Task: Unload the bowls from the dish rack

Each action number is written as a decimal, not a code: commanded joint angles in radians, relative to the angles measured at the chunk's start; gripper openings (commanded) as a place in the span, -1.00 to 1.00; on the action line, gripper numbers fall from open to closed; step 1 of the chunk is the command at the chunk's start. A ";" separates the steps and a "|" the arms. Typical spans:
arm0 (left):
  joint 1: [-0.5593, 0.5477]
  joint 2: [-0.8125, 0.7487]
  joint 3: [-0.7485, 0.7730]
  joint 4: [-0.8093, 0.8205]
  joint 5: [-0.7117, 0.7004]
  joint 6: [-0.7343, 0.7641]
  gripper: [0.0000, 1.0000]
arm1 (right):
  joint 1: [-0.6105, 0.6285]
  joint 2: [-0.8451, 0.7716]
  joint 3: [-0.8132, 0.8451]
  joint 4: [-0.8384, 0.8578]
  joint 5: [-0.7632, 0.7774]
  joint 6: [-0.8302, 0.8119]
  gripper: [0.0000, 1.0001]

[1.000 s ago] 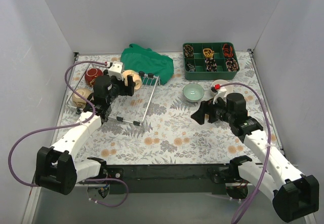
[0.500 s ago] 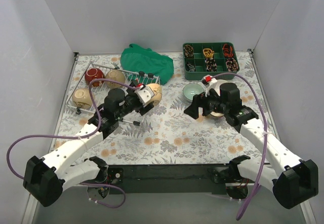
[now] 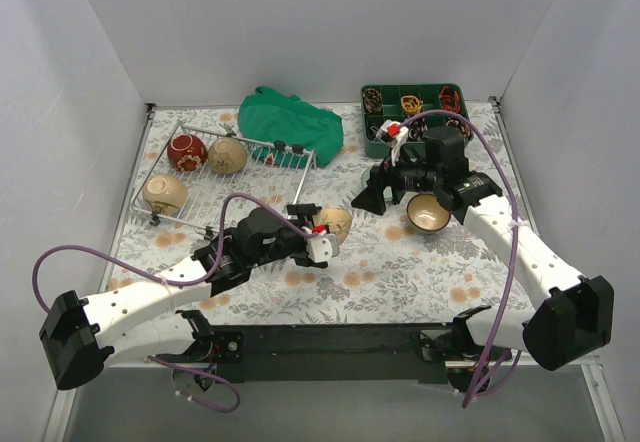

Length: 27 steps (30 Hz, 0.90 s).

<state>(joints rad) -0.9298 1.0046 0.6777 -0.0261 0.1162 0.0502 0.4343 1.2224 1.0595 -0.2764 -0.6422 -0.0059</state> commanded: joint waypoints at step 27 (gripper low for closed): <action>-0.138 0.020 -0.056 0.118 -0.084 0.040 -0.65 | 0.190 0.322 0.103 -0.287 -0.441 -0.355 -0.65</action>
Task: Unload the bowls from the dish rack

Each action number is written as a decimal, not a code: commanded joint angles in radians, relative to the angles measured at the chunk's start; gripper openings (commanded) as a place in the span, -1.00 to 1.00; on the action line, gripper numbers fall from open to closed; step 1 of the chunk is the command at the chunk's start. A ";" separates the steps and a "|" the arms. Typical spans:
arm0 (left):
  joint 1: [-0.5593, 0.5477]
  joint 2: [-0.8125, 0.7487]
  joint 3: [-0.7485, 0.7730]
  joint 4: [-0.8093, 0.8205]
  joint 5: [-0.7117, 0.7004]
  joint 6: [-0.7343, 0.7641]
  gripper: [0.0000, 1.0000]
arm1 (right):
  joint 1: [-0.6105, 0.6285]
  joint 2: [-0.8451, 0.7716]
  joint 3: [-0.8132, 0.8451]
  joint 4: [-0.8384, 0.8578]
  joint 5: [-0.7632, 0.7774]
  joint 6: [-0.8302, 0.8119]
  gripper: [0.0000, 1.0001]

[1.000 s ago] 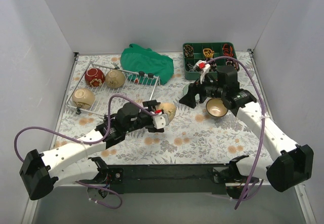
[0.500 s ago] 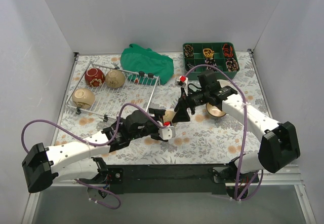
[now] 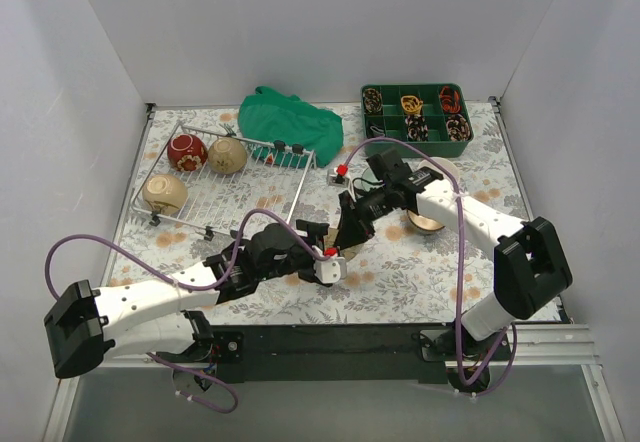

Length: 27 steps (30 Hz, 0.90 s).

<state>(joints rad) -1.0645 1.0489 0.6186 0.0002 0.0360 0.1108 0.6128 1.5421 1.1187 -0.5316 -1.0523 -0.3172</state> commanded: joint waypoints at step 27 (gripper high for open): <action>0.302 -0.116 -0.045 0.434 -0.329 -0.473 0.96 | -0.215 -0.284 0.032 -0.042 1.528 0.392 -0.97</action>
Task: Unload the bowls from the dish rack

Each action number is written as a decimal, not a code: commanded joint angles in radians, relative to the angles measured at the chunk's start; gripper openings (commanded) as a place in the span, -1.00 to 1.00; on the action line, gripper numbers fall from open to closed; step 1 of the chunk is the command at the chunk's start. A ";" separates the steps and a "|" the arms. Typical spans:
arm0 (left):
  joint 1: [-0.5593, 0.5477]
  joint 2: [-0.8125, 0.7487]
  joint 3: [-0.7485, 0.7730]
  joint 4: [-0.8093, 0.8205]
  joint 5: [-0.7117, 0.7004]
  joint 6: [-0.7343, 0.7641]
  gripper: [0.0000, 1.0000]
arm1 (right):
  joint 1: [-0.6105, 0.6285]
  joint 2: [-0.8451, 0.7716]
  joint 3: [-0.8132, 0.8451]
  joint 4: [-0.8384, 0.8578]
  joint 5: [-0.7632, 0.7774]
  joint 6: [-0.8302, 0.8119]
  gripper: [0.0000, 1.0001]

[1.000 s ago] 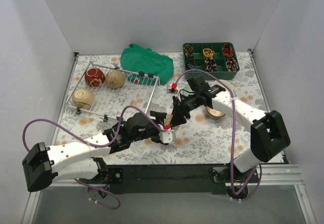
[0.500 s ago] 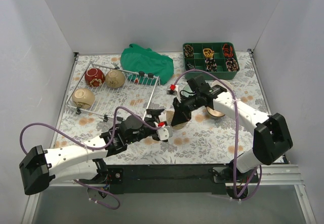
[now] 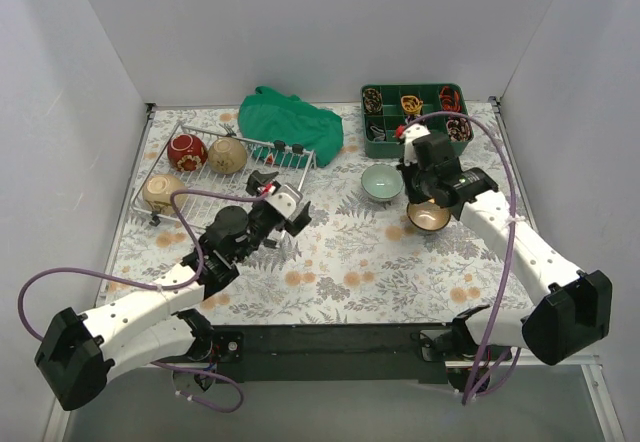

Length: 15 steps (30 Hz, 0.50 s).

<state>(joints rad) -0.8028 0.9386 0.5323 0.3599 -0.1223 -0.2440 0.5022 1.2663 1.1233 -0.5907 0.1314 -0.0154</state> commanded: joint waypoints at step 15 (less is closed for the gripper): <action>0.165 0.008 0.066 0.116 -0.454 -0.222 0.96 | -0.467 0.189 -0.100 0.264 0.278 0.216 -0.97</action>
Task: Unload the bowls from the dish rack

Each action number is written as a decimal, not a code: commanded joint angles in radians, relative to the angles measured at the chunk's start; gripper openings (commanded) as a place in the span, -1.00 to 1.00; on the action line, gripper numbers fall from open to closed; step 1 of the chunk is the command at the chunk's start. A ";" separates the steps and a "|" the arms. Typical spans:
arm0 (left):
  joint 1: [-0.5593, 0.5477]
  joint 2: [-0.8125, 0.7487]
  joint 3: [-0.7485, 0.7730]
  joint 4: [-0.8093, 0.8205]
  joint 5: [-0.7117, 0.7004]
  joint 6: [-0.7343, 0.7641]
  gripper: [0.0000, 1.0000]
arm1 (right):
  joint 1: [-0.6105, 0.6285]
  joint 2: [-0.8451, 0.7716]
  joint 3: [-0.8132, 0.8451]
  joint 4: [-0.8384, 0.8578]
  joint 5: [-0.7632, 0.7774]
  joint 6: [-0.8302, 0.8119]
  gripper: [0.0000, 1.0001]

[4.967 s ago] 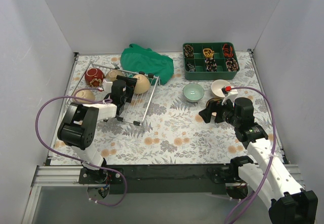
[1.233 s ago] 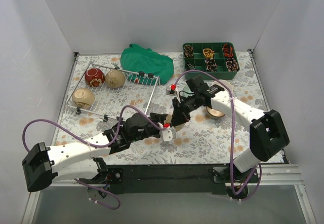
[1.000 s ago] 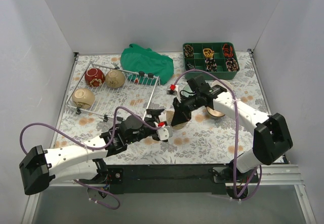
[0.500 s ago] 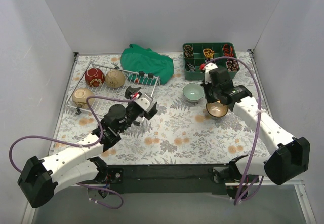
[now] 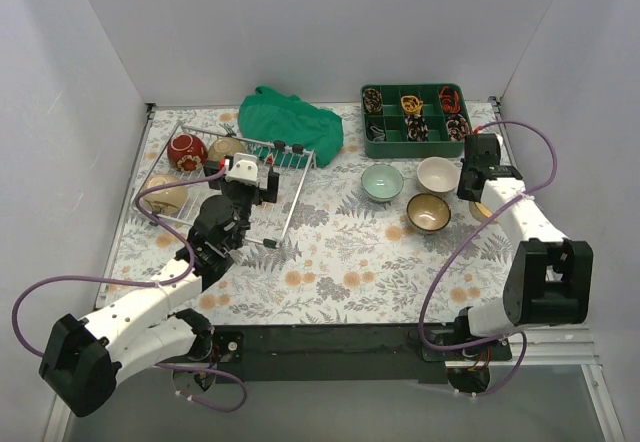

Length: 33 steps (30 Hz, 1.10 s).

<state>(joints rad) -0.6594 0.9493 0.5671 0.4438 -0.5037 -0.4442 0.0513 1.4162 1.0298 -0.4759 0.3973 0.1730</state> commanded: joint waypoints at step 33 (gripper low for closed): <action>0.090 -0.026 0.031 0.016 -0.056 -0.024 0.96 | -0.002 -0.110 -0.099 0.224 -0.075 0.143 0.44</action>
<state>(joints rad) -0.5777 0.9440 0.5674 0.4561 -0.5602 -0.4652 0.0441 1.4185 0.9360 -0.2836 0.3355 0.2863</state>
